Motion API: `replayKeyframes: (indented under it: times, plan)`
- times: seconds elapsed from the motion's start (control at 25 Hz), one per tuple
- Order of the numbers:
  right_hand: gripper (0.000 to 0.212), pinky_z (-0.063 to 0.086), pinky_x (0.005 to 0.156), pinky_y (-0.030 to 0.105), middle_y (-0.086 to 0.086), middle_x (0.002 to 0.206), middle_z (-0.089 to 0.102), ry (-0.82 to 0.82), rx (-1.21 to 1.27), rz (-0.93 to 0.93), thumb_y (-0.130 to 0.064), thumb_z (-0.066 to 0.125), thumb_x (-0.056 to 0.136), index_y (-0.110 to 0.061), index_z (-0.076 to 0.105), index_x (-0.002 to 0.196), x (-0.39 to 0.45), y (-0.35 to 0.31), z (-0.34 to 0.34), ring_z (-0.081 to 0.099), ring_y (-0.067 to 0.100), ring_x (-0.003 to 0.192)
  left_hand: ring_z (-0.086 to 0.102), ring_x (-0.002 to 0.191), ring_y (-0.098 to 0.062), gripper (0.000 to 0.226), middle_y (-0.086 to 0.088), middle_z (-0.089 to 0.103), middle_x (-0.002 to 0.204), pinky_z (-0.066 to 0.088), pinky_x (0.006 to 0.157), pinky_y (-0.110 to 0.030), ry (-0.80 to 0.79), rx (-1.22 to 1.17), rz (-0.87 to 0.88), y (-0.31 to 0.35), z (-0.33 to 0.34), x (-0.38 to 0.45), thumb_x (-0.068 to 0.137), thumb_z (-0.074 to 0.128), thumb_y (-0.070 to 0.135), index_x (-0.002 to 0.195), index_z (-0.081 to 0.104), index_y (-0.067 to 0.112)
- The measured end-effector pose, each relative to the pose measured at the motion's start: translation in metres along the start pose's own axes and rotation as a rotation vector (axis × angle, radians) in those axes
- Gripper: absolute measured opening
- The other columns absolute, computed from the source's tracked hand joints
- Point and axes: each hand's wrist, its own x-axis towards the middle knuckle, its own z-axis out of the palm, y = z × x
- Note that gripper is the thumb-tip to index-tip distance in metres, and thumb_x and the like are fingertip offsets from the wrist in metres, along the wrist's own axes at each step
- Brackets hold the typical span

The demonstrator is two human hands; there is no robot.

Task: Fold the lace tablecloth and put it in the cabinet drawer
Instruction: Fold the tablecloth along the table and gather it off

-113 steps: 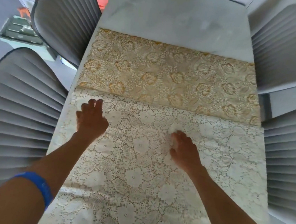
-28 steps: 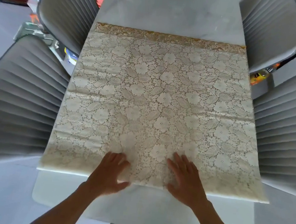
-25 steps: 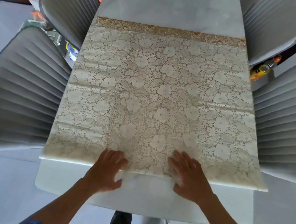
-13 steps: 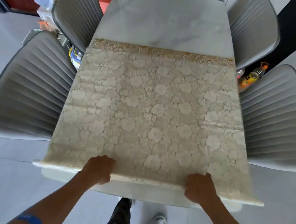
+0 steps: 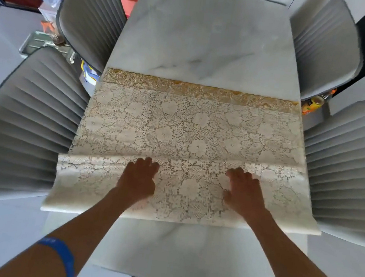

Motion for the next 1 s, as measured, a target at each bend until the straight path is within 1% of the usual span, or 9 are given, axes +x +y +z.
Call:
replayKeyframes:
  times: [0.08,0.2,0.36,0.48,0.56,0.6,0.68,0.8,1.0]
  plan:
    - [0.041,0.047,0.086,0.041,0.008,0.122,0.051,-0.154,0.028,-0.15,-0.022,0.053,0.078,-0.019,0.046,0.119,-0.016,-0.019,0.025,0.055,0.027,0.107,0.049,0.115,-0.022,0.041,-0.003,0.05,0.126,0.038,0.1,-0.042,-0.176,-0.036,0.163,0.013,0.027,-0.012,0.082,0.053,0.033,0.12,0.045,0.023]
    - [0.057,0.047,0.09,0.044,0.009,0.135,0.042,-0.292,-0.024,-0.191,-0.026,0.062,0.072,-0.019,0.04,0.125,-0.032,-0.028,0.047,0.047,0.03,0.118,0.045,0.125,-0.029,0.057,-0.008,0.049,0.132,0.023,0.11,-0.055,-0.398,0.112,0.314,0.024,0.054,-0.018,0.078,0.056,0.049,0.126,0.046,0.021]
    - [0.06,0.049,0.085,0.042,0.01,0.131,0.044,-0.371,-0.043,-0.168,-0.021,0.067,0.072,-0.017,0.04,0.126,-0.025,-0.031,0.044,0.052,0.031,0.11,0.055,0.105,-0.03,0.025,-0.008,0.062,0.103,0.032,0.098,-0.049,-0.451,0.274,0.472,0.044,0.05,-0.01,0.081,0.056,0.028,0.1,0.06,0.013]
    - [0.05,0.046,0.077,0.034,0.0,0.107,0.055,-0.5,0.012,-0.233,-0.021,0.064,0.073,-0.02,0.046,0.12,-0.016,-0.022,0.039,0.06,0.026,0.098,0.054,0.11,-0.028,0.024,-0.007,0.063,0.108,0.029,0.104,-0.051,-0.62,0.312,0.537,0.06,0.039,-0.004,0.084,0.059,0.028,0.102,0.063,0.012]
    - [0.028,0.041,0.066,0.027,-0.01,0.083,0.05,-0.569,0.117,-0.256,-0.023,0.06,0.075,-0.025,0.05,0.101,-0.003,-0.012,0.029,0.058,0.017,0.083,0.057,0.112,-0.022,0.024,-0.001,0.066,0.112,0.033,0.106,-0.044,-0.732,0.074,0.412,0.055,0.017,0.012,0.084,0.067,0.034,0.101,0.065,0.018]
    - [0.017,0.04,0.064,0.026,-0.012,0.078,0.048,-0.515,0.179,-0.253,-0.022,0.057,0.078,-0.026,0.049,0.092,0.007,-0.007,0.023,0.056,0.015,0.079,0.058,0.111,-0.019,0.021,0.003,0.067,0.112,0.036,0.105,-0.039,-0.711,-0.111,0.297,0.049,0.005,0.023,0.084,0.069,0.035,0.099,0.066,0.021]
    - [0.009,0.044,0.066,0.025,-0.009,0.084,0.053,-0.248,0.258,-0.229,-0.02,0.054,0.085,-0.025,0.051,0.093,0.035,0.005,0.011,0.055,0.014,0.08,0.059,0.109,-0.014,0.011,0.007,0.065,0.115,0.044,0.101,-0.033,-0.461,-0.328,0.072,0.034,-0.022,0.053,0.089,0.064,0.031,0.098,0.063,0.025]
    - [0.019,0.049,0.075,0.032,-0.001,0.105,0.06,0.053,0.254,-0.169,-0.022,0.054,0.089,-0.02,0.055,0.108,0.104,0.029,-0.014,0.055,0.018,0.09,0.056,0.11,-0.017,0.013,0.002,0.061,0.119,0.048,0.096,-0.035,-0.102,-0.281,-0.175,0.014,-0.048,0.116,0.093,0.054,0.021,0.105,0.058,0.024]
    - [0.045,0.042,0.102,0.045,0.008,0.148,0.038,0.094,0.08,-0.083,-0.028,0.047,0.093,-0.016,0.04,0.136,0.22,0.049,-0.031,0.04,0.03,0.131,0.049,0.119,-0.026,0.034,-0.005,0.05,0.131,0.042,0.098,-0.041,-0.035,-0.039,-0.263,-0.014,-0.066,0.228,0.093,0.049,0.026,0.126,0.05,0.019]
